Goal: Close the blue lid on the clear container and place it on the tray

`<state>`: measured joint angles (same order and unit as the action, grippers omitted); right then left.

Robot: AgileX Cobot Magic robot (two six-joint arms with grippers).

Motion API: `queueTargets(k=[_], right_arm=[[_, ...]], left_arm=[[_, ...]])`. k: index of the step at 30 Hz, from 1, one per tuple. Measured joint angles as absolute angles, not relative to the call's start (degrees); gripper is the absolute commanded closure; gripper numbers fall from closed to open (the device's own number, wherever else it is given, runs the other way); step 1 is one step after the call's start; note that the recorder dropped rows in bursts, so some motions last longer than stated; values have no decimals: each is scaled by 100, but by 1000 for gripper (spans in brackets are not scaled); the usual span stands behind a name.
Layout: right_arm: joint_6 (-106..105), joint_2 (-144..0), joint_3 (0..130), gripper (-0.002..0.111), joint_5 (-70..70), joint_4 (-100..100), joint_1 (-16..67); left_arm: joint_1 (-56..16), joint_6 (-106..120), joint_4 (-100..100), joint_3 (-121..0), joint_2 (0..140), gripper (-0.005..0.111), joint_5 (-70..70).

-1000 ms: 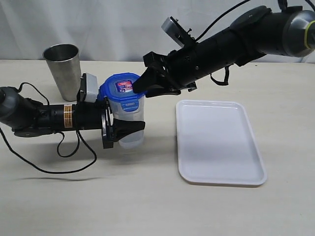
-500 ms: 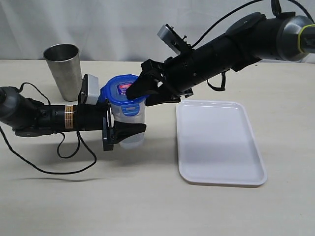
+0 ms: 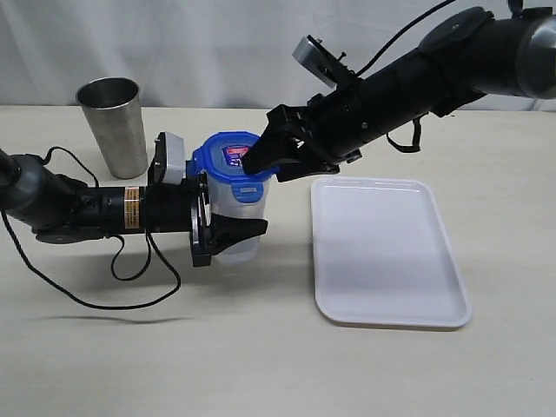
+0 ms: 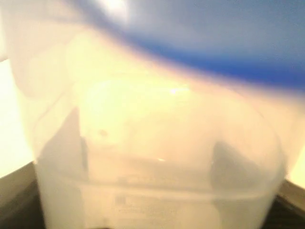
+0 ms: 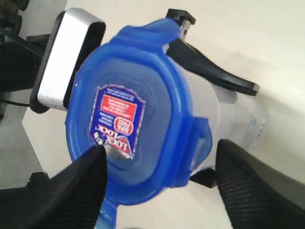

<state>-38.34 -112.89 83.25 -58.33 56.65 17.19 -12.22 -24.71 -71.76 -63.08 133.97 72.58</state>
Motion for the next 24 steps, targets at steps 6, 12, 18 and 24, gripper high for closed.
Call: queueTargets(k=[6, 12, 18, 24], right_arm=[[-4080, -11157, 8274, 47, -5937, 5570, 1698], [-4818, -11006, 8271, 47, -5938, 5757, 1698], [-5683, -10415, 8262, 55, -5606, 5772, 1698], [-6363, -9859, 8262, 59, -5162, 4624, 2209]], left_arm=[[-1210, -2654, -6991, -6308, 13397, 107, 7197], [-1210, -2654, -6966, -6308, 13397, 107, 7172], [-1210, -2654, -6953, -6308, 13397, 107, 7169], [-1210, -2654, -6953, -6308, 13397, 107, 7169]])
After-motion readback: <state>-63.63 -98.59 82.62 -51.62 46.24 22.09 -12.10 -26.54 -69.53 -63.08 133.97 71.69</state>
